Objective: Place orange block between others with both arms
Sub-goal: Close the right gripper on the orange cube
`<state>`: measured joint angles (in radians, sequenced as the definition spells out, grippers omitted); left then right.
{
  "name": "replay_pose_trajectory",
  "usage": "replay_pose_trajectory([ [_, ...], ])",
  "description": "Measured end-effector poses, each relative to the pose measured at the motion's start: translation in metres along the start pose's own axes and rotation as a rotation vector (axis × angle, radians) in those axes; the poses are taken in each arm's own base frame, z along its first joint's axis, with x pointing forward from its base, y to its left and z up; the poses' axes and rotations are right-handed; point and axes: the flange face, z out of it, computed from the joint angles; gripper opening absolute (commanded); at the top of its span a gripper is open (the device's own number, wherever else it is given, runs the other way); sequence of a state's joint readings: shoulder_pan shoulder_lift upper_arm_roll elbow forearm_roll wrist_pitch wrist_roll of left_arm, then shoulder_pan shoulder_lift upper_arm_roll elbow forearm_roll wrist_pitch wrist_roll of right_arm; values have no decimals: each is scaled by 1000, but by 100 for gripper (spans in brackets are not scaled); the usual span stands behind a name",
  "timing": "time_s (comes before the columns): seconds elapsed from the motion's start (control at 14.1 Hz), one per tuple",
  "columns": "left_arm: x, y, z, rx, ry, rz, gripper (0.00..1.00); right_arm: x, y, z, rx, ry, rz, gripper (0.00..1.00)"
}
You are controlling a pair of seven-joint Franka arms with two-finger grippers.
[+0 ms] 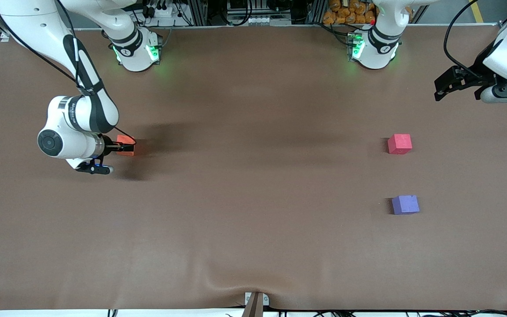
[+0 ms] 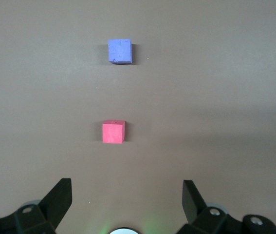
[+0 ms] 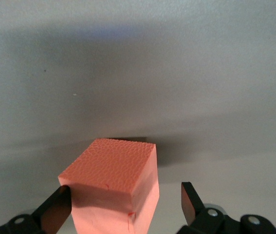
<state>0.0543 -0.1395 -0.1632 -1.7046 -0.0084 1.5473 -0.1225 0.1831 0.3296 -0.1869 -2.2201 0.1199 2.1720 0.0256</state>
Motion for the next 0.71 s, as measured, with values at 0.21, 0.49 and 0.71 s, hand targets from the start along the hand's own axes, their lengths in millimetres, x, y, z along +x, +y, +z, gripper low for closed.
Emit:
replay_pose_trajectory([
  [0.21,0,0,2,0,-4,0,100,0,-1,-2,1,-11,0,100],
  [0.49,-1,3,3,2,-7,5,100,0,-1,-2,1,-19,-1,100],
  [0.71,-1,7,4,3,-9,14,100,-1,-1,-4,1,-30,-1,100],
])
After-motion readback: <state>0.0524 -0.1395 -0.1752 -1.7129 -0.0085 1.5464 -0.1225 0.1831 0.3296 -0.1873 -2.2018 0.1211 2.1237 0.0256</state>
